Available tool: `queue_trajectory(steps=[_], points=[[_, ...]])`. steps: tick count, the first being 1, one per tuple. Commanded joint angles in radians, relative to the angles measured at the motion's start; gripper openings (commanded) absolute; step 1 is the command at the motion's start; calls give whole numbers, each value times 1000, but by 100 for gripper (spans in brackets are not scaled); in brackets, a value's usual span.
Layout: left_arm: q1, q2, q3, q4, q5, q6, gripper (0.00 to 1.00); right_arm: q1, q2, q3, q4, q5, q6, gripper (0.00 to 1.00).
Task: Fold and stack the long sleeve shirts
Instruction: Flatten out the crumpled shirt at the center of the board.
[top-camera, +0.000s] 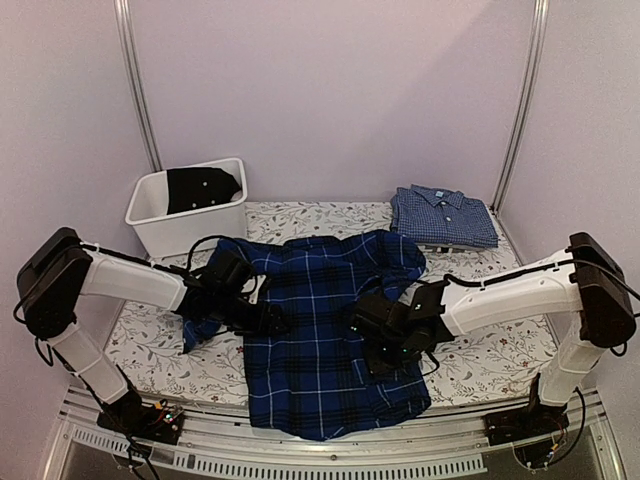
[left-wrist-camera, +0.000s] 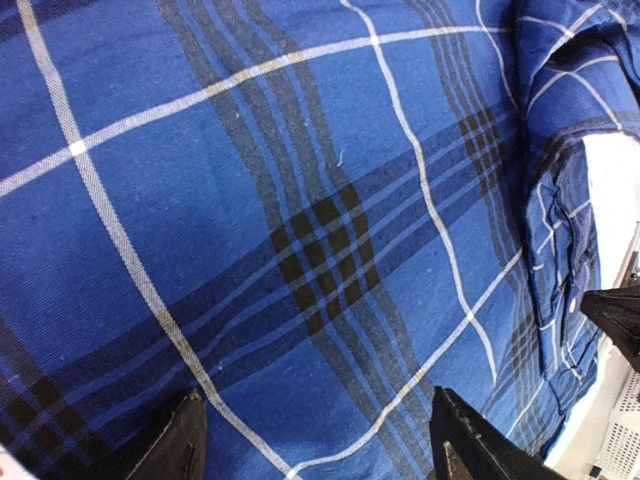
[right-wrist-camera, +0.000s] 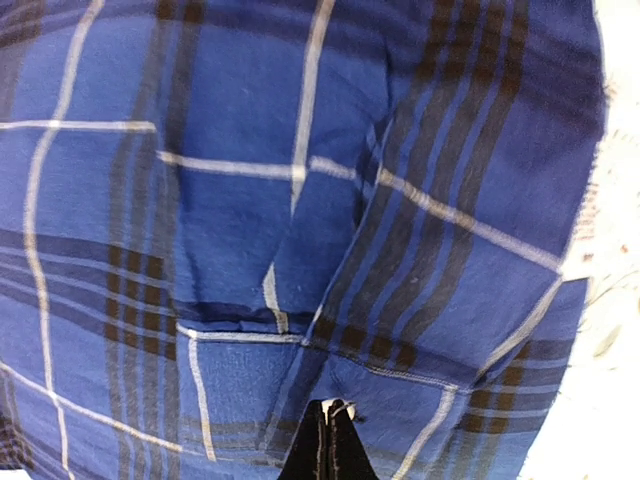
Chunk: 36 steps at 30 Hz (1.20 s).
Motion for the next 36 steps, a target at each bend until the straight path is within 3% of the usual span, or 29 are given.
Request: queue_trajectory(steps=[1,8,12,17,19,30,36], points=[[16,28,-15,-121,-28,6,77,-19,-72,54,-37,59,-4,0],[15,27,-13,-123,-28,8,77,-66,-129,94,-54,89,-41,1],[16,26,-9,-125,-28,8,77,-78,-124,64,-45,42,-44,25],[15,32,-3,-126,-27,7,77,-78,-86,42,3,-4,-32,46],[16,33,0,-126,-24,7,77,-79,-63,44,20,-5,-28,50],[15,39,6,-127,-21,12,77,-101,52,2,110,-20,-4,52],[16,41,9,-130,-21,15,77,-109,40,-28,110,-16,9,40]])
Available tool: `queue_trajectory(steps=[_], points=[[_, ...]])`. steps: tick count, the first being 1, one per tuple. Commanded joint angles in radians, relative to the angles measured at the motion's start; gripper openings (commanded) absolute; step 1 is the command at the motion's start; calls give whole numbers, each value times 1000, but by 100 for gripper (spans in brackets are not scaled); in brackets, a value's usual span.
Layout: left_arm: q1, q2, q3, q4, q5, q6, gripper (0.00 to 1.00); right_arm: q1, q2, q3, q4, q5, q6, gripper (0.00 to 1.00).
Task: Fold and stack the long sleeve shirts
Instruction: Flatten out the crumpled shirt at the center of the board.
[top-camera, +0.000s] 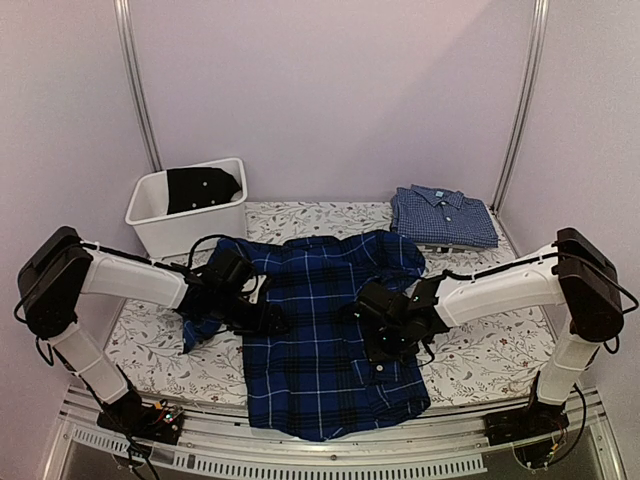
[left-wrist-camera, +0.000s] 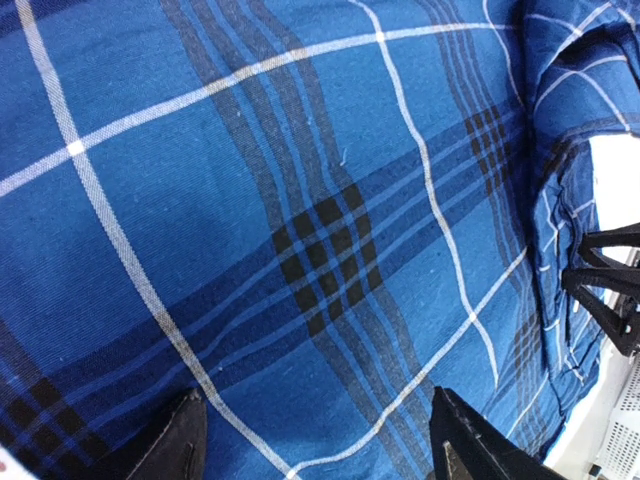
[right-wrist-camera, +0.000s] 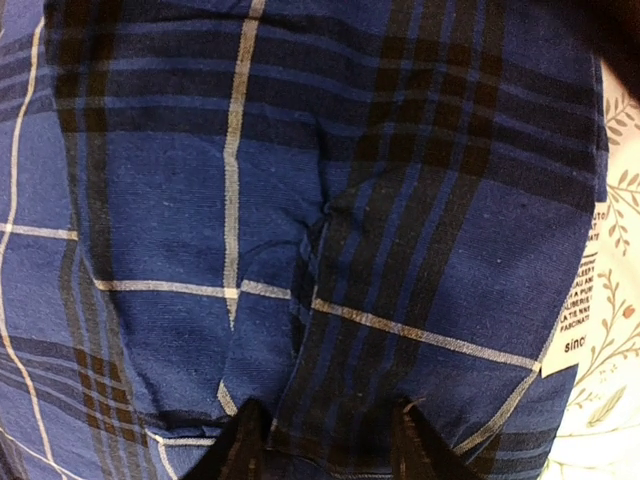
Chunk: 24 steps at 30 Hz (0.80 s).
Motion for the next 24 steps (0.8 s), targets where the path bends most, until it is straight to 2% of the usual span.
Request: queue_trajectory(steps=[1,12,24], points=[[14,35,-11,-92,-20,11,77,-13,-6,-23,19,1,17,38],[14,35,-10,-91,-18,11,77,-23,-35,-10,-9,28,12,0],[14,34,-13,-97,-18,14,77,-89,-199,104,-134,162,-37,0]])
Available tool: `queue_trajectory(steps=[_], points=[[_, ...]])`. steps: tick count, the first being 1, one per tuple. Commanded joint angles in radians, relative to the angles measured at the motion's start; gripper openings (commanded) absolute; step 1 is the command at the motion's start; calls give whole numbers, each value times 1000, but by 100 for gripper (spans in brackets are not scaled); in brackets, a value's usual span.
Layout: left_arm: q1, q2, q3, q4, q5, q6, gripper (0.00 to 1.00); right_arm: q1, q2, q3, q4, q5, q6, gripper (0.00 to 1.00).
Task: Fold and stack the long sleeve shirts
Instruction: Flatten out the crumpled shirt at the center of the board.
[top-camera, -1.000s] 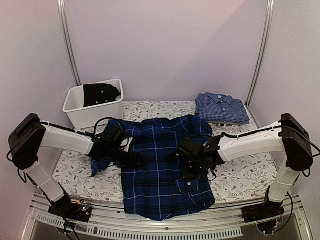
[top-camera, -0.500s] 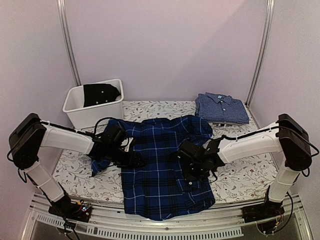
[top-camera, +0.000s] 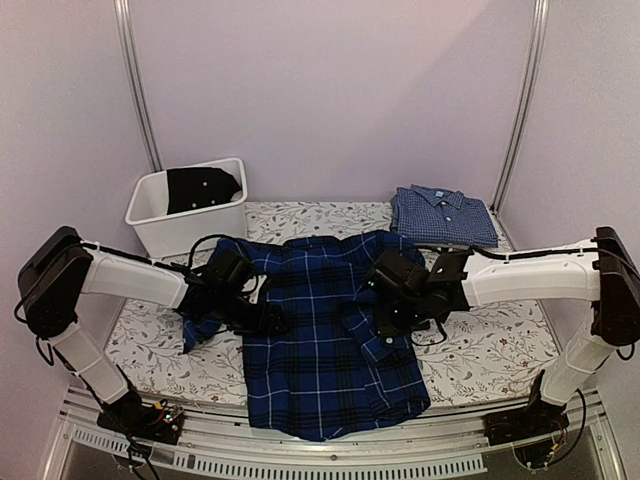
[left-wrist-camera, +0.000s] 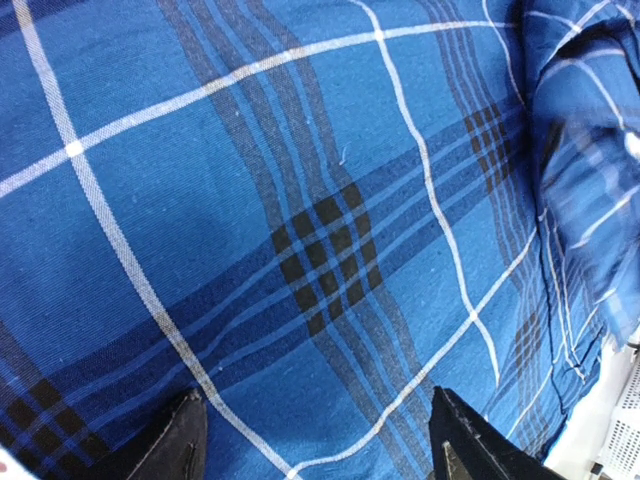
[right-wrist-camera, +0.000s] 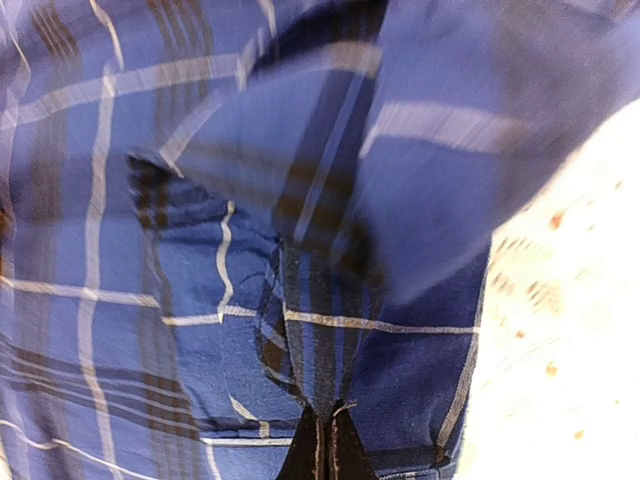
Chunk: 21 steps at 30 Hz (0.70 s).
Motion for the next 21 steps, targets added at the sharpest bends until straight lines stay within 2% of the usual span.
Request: queue_trajectory(steps=[1,7,14,21], points=[[14,33,-15,-92,-20,8,77,-59,-87,65,-44,88,-43,0],[14,35,-14,-90,-17,9,77,-176,-92,196,-25,152,-175,0],[10,38,-4,-107,0,28,76,-428,-65,417,17,249,-388,0],[-12,24,-16,-123,25,45,77,-630,-24,510,51,231,-504,0]])
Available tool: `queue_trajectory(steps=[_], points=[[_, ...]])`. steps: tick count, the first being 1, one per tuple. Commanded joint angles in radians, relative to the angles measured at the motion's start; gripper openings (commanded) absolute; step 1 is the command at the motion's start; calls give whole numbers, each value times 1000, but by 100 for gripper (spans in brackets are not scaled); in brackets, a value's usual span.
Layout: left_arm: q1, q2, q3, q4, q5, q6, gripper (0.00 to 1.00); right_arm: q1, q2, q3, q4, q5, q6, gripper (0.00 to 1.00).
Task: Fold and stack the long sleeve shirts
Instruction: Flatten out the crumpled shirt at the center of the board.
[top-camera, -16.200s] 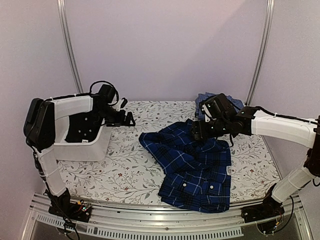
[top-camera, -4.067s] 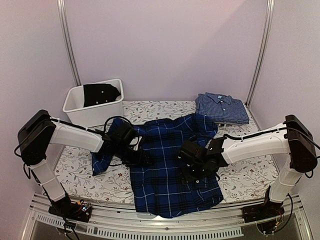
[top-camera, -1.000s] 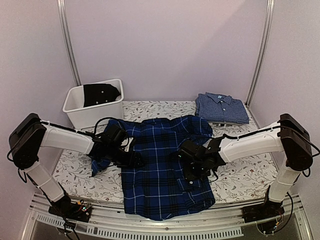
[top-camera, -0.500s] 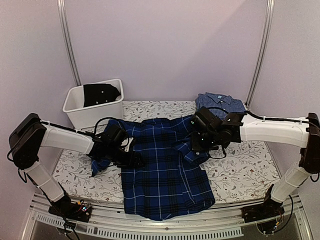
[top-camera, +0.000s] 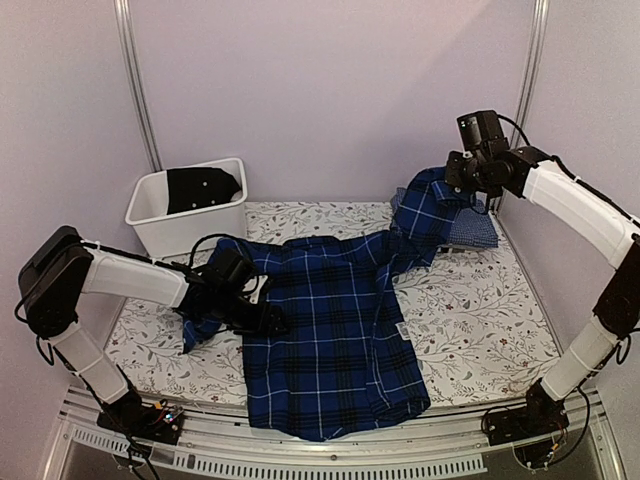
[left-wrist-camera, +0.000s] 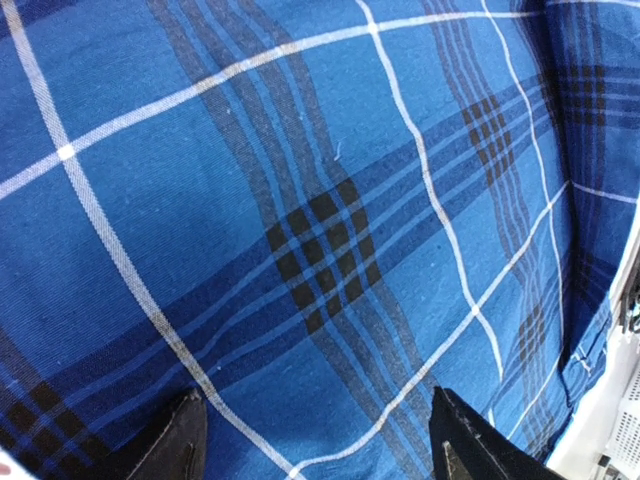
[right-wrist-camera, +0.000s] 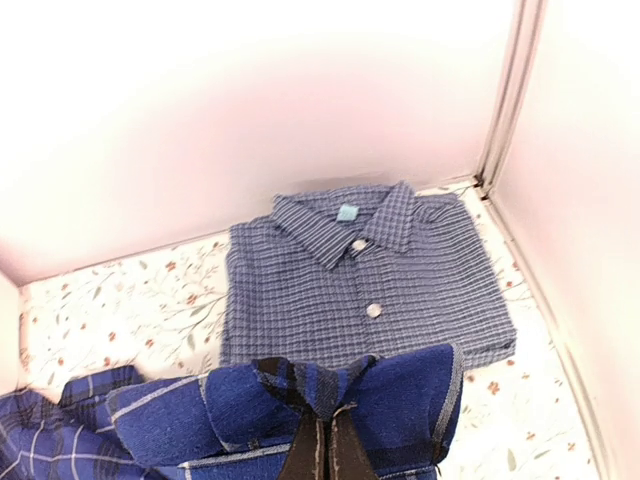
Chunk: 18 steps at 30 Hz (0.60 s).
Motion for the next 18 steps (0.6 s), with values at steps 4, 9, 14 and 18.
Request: queue_trajectory(steps=[4,9,14,18], points=[[-36,17,-35,-106,39,25,77,-125,41,-34,25,-7,-100,0],[-77,-15,-61,-126,67,29,76,-197,-10,-152,34,-5,-80,0],[-88,-79,-107,-166,75,26,76,-291,-84,-230,36,-24,-72,0],[-94,-128,-133,-183,90,2,76,-319,-140,-283,36,-32,-66,0]])
